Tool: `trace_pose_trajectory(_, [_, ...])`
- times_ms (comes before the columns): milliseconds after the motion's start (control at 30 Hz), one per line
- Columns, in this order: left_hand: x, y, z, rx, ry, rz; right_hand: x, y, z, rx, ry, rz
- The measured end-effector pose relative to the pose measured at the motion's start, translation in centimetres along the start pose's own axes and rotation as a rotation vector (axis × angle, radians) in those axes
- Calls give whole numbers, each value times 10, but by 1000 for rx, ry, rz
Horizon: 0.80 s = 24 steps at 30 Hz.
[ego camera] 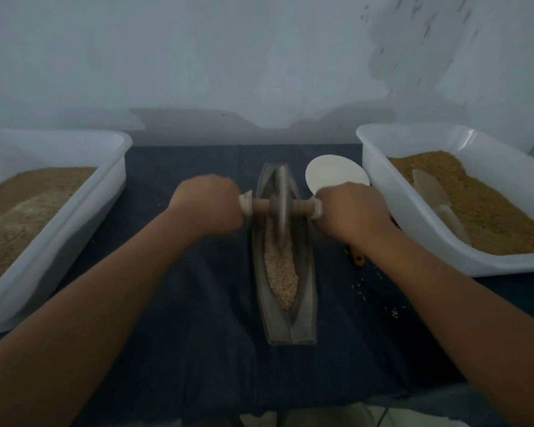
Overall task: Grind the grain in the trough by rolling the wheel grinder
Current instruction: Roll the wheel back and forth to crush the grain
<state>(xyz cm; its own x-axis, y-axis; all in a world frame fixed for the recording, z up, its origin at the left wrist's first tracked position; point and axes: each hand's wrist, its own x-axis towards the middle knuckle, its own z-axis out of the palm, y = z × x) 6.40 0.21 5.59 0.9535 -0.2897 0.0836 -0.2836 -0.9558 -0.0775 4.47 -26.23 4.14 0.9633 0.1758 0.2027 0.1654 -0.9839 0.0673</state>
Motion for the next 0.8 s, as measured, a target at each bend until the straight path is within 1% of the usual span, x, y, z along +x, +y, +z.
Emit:
trace_pose_trajectory(33, [13, 0, -4, -8, 4, -17, 10, -1, 2, 12, 51, 24])
trace_pose_trajectory(100, [24, 4, -9, -11, 10, -24, 24, -2, 1, 33, 49, 49])
trace_pose_trajectory(200, [3, 8, -11, -18, -41, 5, 15, 1, -5, 35, -72, 19])
trace_pose_trajectory(267, [-28, 4, -8, -34, -97, 75, -13, 3, -10, 50, -182, -25])
trace_pose_trajectory(333, [-60, -2, -1, -34, -95, 142, -47, 8, -16, 72, -258, -81])
trace_pose_trajectory(400, [-71, -4, 5, -18, -56, 161, -60, 12, -19, 74, -291, -108])
trace_pose_trajectory(467, [-56, -1, 5, 3, -46, 137, -49, 10, -13, 38, -248, -98])
trace_pose_trajectory(533, [-19, 0, 1, 17, -48, 71, -21, 3, -4, -17, -106, -41])
trace_pose_trajectory(600, [17, -2, -6, 19, -28, 2, 8, 0, 1, -2, 29, 35])
trace_pose_trajectory(633, [30, -2, -8, 24, -15, -15, 20, 0, 3, 20, 46, 61])
trace_pose_trajectory(700, [37, 2, -10, 46, 12, -12, 30, 2, 4, 47, 11, 74])
trace_pose_trajectory(800, [10, 4, -8, 30, 4, 31, 11, 6, 3, 86, -62, 33])
